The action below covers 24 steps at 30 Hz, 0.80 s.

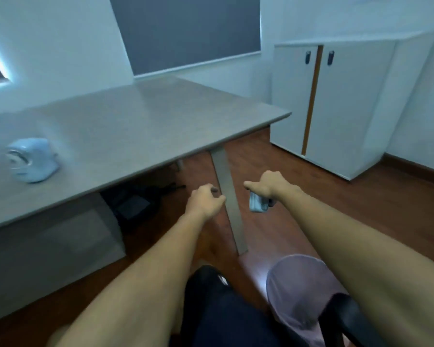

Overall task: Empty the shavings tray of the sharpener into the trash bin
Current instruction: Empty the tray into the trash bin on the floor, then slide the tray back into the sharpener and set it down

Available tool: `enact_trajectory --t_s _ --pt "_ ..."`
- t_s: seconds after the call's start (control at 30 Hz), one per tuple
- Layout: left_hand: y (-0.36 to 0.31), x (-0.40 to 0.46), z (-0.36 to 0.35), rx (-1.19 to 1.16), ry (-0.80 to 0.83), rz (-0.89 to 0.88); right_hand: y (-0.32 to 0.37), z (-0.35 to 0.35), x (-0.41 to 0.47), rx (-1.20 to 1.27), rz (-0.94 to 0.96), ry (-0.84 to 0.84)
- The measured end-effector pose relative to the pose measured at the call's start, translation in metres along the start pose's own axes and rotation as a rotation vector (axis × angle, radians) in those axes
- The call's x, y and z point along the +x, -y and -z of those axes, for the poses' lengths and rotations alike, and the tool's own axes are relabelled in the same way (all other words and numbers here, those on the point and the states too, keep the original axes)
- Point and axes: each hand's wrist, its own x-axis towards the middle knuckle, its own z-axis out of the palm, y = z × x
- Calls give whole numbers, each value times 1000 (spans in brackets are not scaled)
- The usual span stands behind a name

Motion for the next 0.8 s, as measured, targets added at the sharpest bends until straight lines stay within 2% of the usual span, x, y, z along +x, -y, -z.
enact_trajectory --t_s 0.2,0.33,0.43,0.63,0.8 --pt "8 -18 130 21 -178 -42 115 29 -41 -27 251 -62" --pt "26 -32 212 27 -334 -3 194 30 -56 50 354 -34" --pt "48 -41 264 17 -422 41 244 27 -63 16 411 -28" --pt "96 -49 330 43 -586 184 323 1 -66 125 513 44" --pt "137 -34 345 -37 -648 286 371 -33 -53 174 559 81"
